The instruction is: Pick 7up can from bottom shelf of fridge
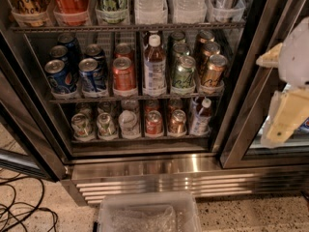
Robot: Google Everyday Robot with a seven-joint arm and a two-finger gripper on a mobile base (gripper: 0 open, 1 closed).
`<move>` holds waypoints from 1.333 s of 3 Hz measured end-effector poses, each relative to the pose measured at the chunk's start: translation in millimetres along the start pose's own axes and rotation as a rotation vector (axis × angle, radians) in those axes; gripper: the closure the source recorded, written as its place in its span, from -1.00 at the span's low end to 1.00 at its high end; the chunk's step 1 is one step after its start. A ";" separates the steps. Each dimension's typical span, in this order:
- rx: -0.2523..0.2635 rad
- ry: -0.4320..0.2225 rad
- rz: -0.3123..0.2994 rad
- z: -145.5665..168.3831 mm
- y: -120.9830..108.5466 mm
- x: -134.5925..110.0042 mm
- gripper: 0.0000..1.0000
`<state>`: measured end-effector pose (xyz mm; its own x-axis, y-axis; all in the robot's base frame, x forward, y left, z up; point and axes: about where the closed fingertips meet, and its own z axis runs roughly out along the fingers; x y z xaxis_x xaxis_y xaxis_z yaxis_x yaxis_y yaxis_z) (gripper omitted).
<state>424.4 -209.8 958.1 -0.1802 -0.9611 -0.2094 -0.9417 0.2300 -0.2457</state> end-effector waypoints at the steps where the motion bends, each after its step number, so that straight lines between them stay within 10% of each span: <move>1: -0.036 -0.109 -0.093 43.1 43.1 -15.2 -1.00; 2: -0.085 -0.284 -0.157 102.9 94.0 -45.0 -1.00; 4: -0.123 -0.627 -0.082 215.1 200.7 -86.9 -1.00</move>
Offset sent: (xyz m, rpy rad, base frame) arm -0.1552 0.1691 -0.3379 0.5670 0.1753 0.6037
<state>312.3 -47.2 723.4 0.0588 -0.6944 -0.7171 -0.9777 0.1049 -0.1818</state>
